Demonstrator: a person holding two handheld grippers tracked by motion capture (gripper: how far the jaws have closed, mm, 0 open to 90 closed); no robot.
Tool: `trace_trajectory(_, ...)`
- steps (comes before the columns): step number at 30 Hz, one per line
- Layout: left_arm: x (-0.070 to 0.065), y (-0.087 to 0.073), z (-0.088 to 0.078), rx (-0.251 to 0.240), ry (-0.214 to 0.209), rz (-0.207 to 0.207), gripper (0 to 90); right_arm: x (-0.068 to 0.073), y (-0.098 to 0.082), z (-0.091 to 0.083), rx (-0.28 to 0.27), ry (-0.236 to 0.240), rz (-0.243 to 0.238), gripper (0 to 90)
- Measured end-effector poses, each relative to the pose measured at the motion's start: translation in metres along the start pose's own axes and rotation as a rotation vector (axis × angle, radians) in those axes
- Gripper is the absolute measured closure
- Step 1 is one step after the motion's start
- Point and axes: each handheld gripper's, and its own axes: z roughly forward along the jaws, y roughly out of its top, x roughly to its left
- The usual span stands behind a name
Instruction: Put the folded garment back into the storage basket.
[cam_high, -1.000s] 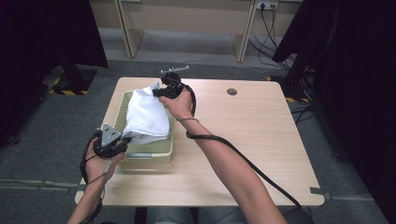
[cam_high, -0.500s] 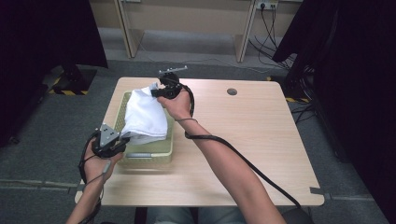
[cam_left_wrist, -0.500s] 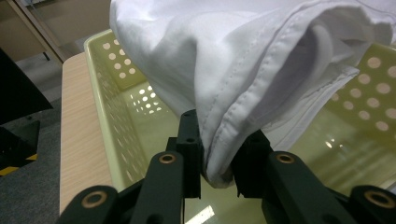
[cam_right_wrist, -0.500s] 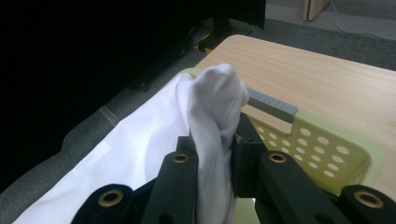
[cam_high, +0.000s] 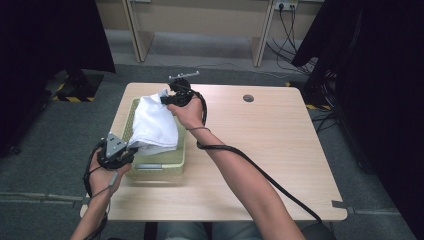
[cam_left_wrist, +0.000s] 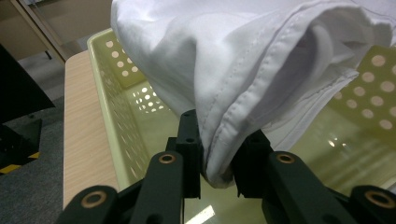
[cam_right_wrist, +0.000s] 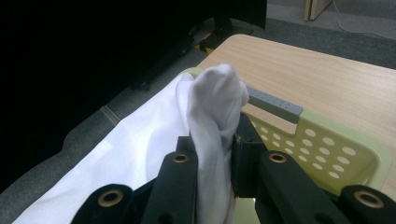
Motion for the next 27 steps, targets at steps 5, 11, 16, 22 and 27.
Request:
trace_trajectory(5,0.003,0.001,0.001,-0.004,0.000,-0.029,62.5,-0.002,0.001,0.003,0.004,-0.033,-0.029,67.1)
trace_trajectory(11,0.003,0.010,-0.003,-0.049,-0.012,-0.046,24.1,-0.014,0.003,0.007,0.055,-0.139,-0.117,36.9)
trace_trajectory(16,0.001,0.015,-0.004,-0.078,-0.022,-0.051,18.9,-0.009,0.004,0.005,0.057,-0.125,-0.148,35.5)
trace_trajectory(22,-0.001,0.013,-0.002,-0.088,-0.037,-0.069,15.8,-0.006,0.000,0.008,0.073,-0.129,-0.191,31.5)
trace_trajectory(27,-0.001,0.013,-0.002,-0.099,-0.043,-0.082,13.3,-0.002,-0.001,0.009,0.073,-0.127,-0.217,28.1)
